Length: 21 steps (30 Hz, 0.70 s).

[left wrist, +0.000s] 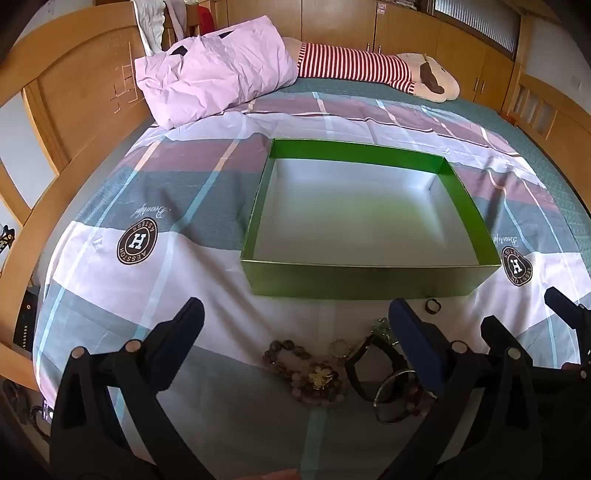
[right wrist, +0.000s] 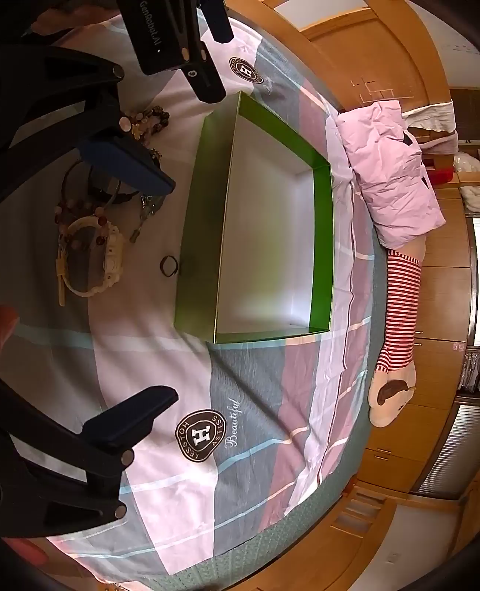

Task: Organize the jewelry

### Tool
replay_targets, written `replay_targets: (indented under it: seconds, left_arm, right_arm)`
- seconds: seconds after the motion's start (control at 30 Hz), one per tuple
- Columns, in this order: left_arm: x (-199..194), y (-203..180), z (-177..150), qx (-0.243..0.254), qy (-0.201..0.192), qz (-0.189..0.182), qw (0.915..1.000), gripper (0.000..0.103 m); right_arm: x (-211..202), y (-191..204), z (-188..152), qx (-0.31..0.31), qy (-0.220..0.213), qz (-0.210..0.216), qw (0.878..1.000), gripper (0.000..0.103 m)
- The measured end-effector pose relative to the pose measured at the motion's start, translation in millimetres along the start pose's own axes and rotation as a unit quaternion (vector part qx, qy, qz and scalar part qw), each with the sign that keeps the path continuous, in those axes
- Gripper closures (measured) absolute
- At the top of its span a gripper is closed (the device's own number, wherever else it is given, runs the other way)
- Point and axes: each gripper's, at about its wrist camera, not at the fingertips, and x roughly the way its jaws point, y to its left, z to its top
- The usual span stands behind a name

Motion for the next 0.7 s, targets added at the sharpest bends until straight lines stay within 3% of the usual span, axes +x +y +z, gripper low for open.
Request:
replay_targets:
  seconds: [0.7]
  left_arm:
    - [-1.1,1.0,-1.5,0.006,0.001,0.003,1.0,0.002]
  right_arm:
    - [3.8,0.7,0.5,0.003,0.002,0.005,1.0,0.001]
